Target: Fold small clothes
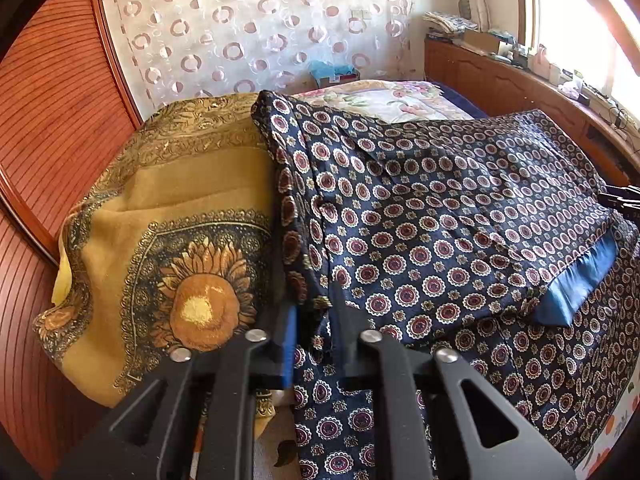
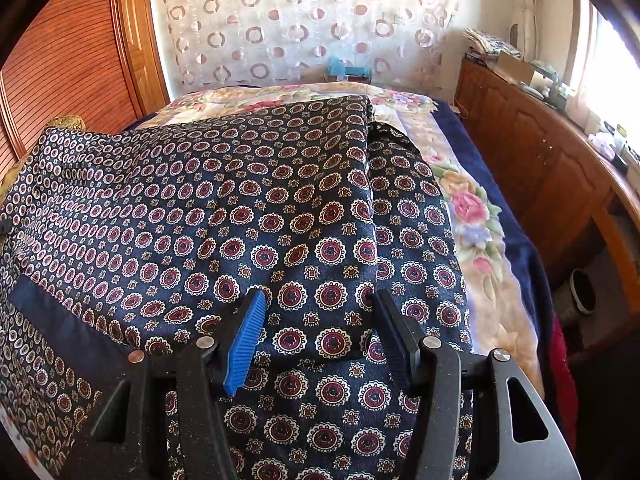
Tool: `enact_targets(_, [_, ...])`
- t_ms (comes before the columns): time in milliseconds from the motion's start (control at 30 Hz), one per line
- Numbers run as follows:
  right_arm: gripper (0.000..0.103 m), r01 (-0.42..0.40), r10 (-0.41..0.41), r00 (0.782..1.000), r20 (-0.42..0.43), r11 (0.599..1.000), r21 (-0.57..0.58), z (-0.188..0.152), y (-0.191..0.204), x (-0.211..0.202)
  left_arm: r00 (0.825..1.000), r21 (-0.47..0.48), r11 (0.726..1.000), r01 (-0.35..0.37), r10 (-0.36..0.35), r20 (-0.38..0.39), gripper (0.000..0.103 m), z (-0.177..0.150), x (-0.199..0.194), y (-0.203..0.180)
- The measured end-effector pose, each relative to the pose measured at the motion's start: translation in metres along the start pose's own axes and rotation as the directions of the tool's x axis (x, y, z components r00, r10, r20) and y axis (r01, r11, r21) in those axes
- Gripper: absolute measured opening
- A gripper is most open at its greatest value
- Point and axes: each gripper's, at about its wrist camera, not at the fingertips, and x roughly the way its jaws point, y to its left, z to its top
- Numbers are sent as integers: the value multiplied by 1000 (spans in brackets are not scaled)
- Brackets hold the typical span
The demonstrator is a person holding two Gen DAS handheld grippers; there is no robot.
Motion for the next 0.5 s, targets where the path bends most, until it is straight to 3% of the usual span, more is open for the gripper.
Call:
enact_targets(100, [57,0,0,1000,0,1000,-1,0,0,0,1000,12,1000,-15,15,16,4,1,-4,-3])
enact_targets(367, [57,4,-4,1000,-2,1000,-7,2,0,1,994,17,1000,18,-20,106,3,13,-39,-13])
enact_targets(400, [54,3,-3,1000,-4,1000,-10,3,0,1,994,22,1000,17,-20,107,3,15,-41,-15])
enact_targets(500, [21,-14,14,1000,-9,999,-39,6,2,-2,993,23,999,25,-28,111,3,16,-45,-15])
